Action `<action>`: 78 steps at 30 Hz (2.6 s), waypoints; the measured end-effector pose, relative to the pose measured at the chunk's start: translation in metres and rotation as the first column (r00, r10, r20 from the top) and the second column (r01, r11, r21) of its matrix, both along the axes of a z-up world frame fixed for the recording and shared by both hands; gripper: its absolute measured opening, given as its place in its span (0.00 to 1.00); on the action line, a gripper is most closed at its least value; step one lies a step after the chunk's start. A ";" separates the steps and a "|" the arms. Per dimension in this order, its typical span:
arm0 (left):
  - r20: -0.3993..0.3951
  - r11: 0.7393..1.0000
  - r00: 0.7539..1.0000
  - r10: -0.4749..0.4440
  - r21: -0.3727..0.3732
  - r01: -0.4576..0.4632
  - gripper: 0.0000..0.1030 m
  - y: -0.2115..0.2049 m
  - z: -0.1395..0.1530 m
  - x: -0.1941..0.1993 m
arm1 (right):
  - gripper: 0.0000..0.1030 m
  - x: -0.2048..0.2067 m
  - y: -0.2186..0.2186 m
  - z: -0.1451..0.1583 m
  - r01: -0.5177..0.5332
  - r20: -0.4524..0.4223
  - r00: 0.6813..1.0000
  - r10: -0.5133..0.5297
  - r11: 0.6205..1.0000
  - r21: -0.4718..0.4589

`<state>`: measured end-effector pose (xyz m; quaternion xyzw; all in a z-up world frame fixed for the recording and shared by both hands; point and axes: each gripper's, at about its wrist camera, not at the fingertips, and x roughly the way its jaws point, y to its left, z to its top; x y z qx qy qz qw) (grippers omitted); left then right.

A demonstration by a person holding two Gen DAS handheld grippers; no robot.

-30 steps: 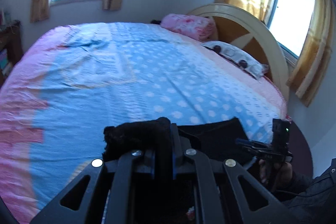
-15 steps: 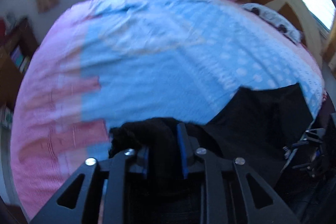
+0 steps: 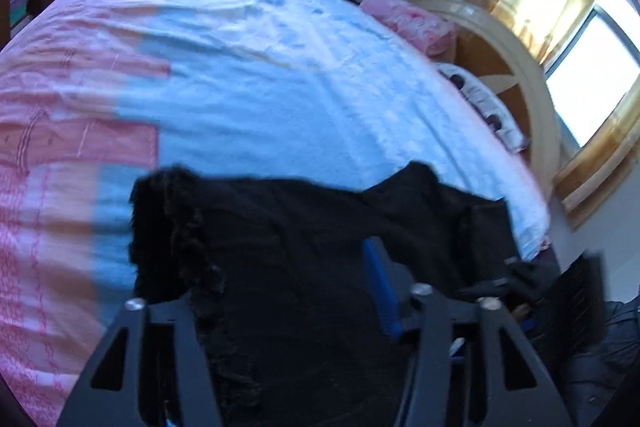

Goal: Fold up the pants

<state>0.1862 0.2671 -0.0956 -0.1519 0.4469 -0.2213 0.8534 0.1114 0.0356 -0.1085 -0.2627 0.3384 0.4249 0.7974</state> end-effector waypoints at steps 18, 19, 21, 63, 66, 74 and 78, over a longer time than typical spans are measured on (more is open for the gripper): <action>-0.134 0.989 0.987 0.091 0.126 -0.074 0.49 0.045 -0.045 -0.017 | 0.11 -0.018 0.013 -0.030 -0.141 -0.108 0.986 0.130 0.986 -0.093; -0.120 0.989 0.989 0.083 0.131 -0.067 0.55 0.041 -0.045 -0.018 | 0.11 -0.018 0.009 -0.027 -0.141 -0.099 0.986 0.132 0.986 -0.094; -0.097 0.990 0.993 0.072 0.128 -0.059 0.65 0.036 -0.045 -0.018 | 0.11 -0.020 0.005 -0.024 -0.139 -0.083 0.988 0.132 0.987 -0.083; 0.190 0.973 0.970 -0.152 -0.146 0.181 0.16 -0.180 0.116 -0.022 | 0.25 0.039 -0.229 0.018 0.602 -0.186 0.798 -0.573 0.763 0.236; 0.178 0.957 0.956 -0.235 -0.130 0.260 0.16 -0.227 0.117 -0.006 | 0.26 0.036 -0.262 0.019 0.667 -0.202 0.745 -0.636 0.700 0.256; 0.115 0.892 0.895 -0.431 -0.093 0.442 0.17 -0.355 0.102 0.023 | 0.26 0.020 -0.341 0.016 0.793 -0.220 0.603 -0.767 0.546 0.270; 0.039 0.897 0.897 -0.441 -0.015 0.442 0.42 -0.407 0.066 0.039 | 0.26 0.017 -0.371 0.013 0.830 -0.242 0.545 -0.803 0.475 0.294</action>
